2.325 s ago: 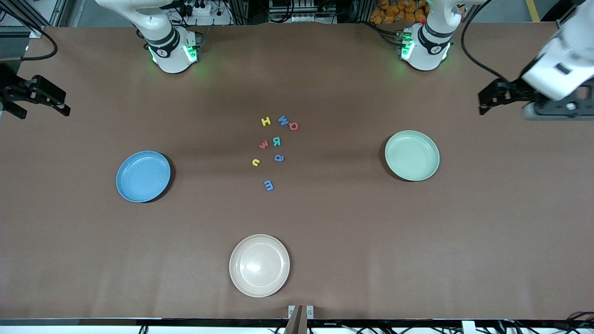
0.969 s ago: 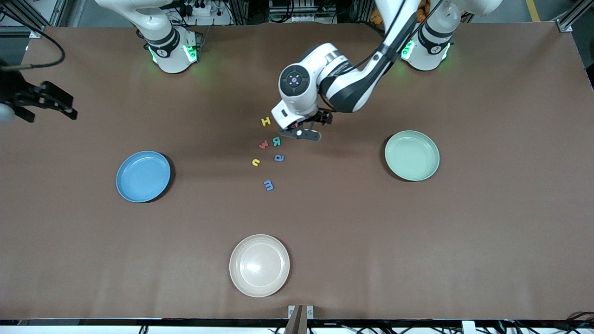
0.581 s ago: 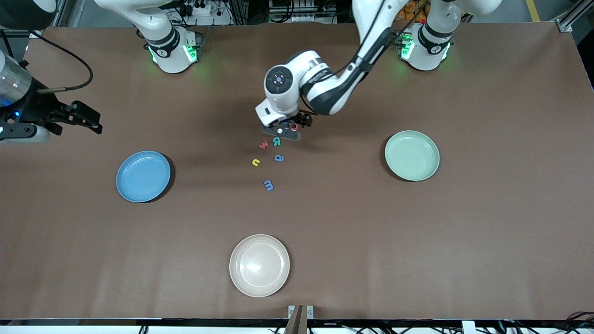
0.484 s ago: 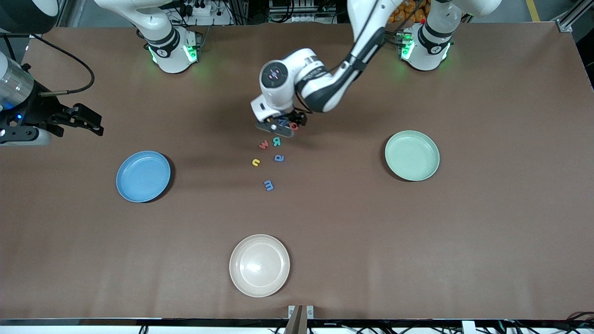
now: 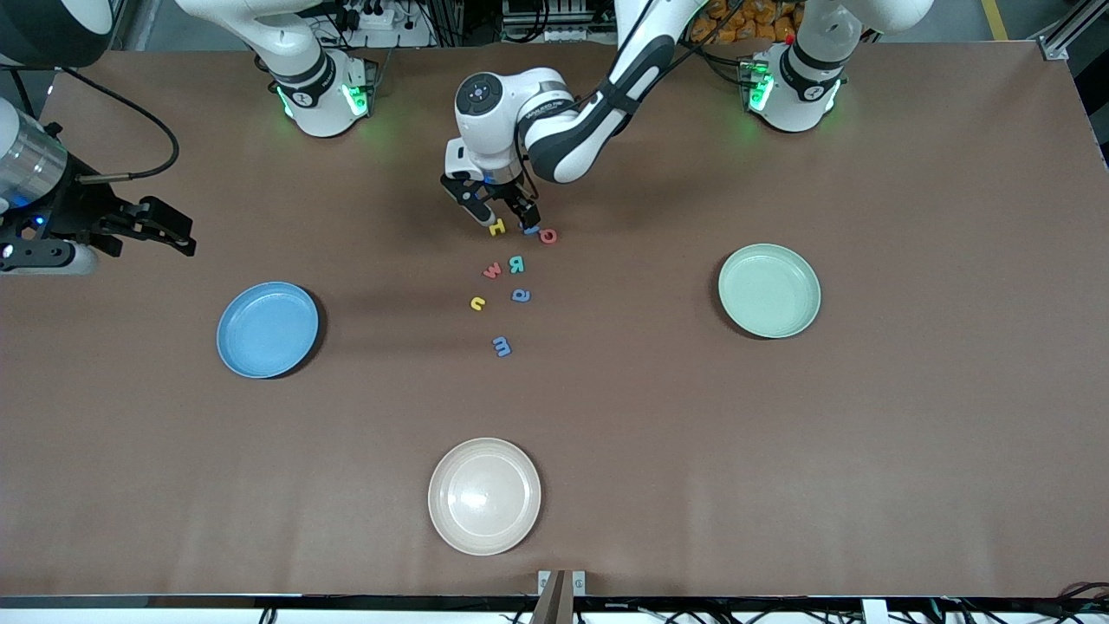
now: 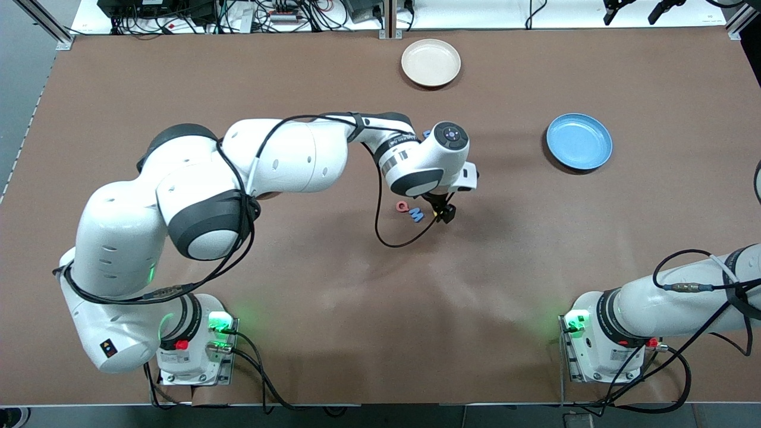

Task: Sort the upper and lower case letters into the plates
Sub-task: 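Grasp the blue M with the left gripper while the right gripper moves out, then carry the M to the green plate while the right gripper reaches letters, then release the M on the green plate while the right gripper grasps u, then place the yellow u on the blue plate while the left gripper reaches Q, then grasp the pink Q with the left gripper while the right gripper returns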

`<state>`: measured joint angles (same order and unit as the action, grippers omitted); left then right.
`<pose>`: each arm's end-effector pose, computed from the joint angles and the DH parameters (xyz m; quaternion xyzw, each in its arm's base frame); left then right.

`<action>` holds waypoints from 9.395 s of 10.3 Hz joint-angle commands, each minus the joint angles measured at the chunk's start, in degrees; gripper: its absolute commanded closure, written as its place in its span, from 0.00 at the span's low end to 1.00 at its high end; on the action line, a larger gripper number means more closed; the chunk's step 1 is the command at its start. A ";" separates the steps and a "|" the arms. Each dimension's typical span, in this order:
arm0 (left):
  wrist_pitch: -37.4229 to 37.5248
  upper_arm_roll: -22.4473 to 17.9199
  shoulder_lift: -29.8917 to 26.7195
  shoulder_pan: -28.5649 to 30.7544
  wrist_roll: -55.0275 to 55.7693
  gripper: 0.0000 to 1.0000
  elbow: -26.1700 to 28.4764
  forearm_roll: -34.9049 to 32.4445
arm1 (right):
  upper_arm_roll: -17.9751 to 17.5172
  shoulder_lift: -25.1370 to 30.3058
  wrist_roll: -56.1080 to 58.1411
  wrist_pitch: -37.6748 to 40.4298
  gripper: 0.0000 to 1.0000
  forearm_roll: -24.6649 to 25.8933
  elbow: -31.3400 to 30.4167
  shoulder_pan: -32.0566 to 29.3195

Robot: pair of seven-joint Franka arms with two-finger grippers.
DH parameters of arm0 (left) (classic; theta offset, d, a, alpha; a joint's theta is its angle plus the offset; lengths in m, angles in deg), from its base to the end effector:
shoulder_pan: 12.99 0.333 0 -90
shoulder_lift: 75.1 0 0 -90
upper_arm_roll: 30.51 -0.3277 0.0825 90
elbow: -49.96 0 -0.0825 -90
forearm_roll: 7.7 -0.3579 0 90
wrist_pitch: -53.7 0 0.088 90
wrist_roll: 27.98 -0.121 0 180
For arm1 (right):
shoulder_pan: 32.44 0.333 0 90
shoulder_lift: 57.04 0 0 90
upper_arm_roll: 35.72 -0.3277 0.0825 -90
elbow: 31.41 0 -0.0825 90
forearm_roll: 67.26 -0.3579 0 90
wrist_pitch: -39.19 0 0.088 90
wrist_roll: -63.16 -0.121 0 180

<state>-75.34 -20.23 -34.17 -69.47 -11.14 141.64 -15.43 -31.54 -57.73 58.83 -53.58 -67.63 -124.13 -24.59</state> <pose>0.2873 -0.6138 0.2245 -0.8960 0.4433 0.0233 0.0104 0.5341 0.0352 0.5988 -1.0000 0.0059 0.0057 0.0024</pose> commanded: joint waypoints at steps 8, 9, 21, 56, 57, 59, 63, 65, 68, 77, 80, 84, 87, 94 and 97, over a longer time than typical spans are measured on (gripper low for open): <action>-4.64 -0.35 2.75 1.98 -9.90 0.00 2.98 -1.24 | 0.21 0.08 -1.56 0.04 0.00 -0.25 0.00 0.68; -4.64 -0.35 2.93 1.89 -9.81 0.00 3.07 -1.23 | 0.21 -0.10 -1.56 0.04 0.00 -0.25 0.00 0.68; -4.20 -0.09 2.58 1.28 -3.31 0.81 3.42 -0.88 | 0.29 -10.29 -17.29 -6.71 0.00 -1.56 0.26 1.48; 1.95 7.17 -26.07 43.55 -16.91 0.00 39.28 -2.55 | -7.62 -29.10 -62.11 -53.05 0.00 -4.03 -24.52 24.76; 2.30 11.04 -25.90 43.55 -11.97 0.00 38.06 -2.55 | -7.62 -29.19 -62.11 -53.05 0.00 -4.03 -24.52 24.76; 2.57 13.97 -24.24 42.94 -9.99 0.00 35.69 -2.55 | -7.62 -29.19 -62.37 -52.96 0.36 -4.03 -24.44 24.76; 2.57 15.56 -20.20 36.91 8.92 0.00 29.46 4.11 | -8.23 -29.01 -62.29 -53.13 0.93 -3.24 -24.44 24.76; 2.57 15.47 -17.74 29.70 26.31 0.00 24.71 4.21 | -8.23 -28.75 -62.20 -53.13 1.00 -1.66 -24.44 24.76; 1.44 15.47 -13.43 26.68 41.04 0.00 20.04 4.30 | -8.14 -27.35 -61.94 -52.44 1.00 1.58 -23.82 22.05; -12.72 14.68 -4.89 20.53 61.46 0.08 19.15 -9.20 | -6.65 -19.88 -40.09 -31.46 1.00 18.20 -23.21 -1.06; -14.82 14.77 -3.06 20.53 72.51 0.13 19.15 -20.37 | -5.95 -18.73 -29.89 -28.52 0.78 18.21 -23.12 -5.11; -15.10 14.77 -2.34 20.70 74.21 0.29 19.06 -22.33 | -5.24 -18.99 -29.15 -25.20 0.00 18.21 -20.58 -4.95; -15.10 14.85 -2.25 20.79 74.21 0.39 18.98 -22.33 | -5.50 -19.08 -29.33 -24.92 0.00 17.68 -19.70 -4.42; -15.10 14.85 -2.17 20.79 74.21 0.67 18.62 -22.15 | -5.77 -20.40 -29.50 -27.56 0.00 6.97 -13.37 1.73; -15.10 14.77 -2.25 21.14 73.60 0.81 18.27 -21.98 | -5.95 -21.28 -33.17 -29.13 0.00 6.61 -12.92 4.27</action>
<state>-89.69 -4.97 -37.49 -48.39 61.15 160.56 -35.82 -37.46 -78.11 28.10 -82.27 -60.06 -138.13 -21.66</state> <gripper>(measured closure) 0.639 0.000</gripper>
